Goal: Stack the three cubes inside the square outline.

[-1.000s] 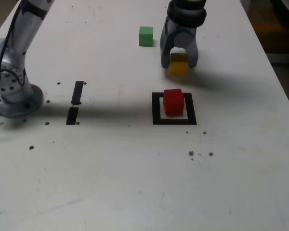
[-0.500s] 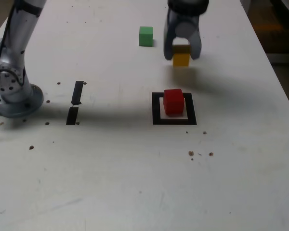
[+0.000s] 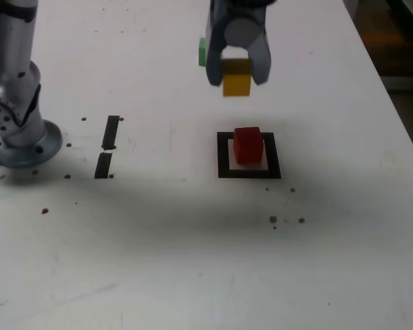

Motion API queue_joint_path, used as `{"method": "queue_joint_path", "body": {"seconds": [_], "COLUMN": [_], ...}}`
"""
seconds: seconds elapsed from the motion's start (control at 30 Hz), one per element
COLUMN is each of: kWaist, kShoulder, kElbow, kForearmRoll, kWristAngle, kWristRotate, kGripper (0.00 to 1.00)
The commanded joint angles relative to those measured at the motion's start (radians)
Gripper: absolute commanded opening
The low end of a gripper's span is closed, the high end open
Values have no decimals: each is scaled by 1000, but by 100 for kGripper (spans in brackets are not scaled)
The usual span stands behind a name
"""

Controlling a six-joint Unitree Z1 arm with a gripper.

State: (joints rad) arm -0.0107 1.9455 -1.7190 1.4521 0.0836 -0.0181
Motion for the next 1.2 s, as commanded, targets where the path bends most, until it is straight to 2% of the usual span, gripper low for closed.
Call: {"method": "queue_joint_path", "body": {"seconds": [0.0,0.43,1.17], "kWaist": [-24,-31,-89], "kShoulder": [9,37,70], "kElbow": [13,61,89], "kForearmRoll": [-20,-85,-131], "kWristAngle": [-7,-30,-60], "kWristRotate": [-33,-76,-118], "kGripper": [21,21,22]}}
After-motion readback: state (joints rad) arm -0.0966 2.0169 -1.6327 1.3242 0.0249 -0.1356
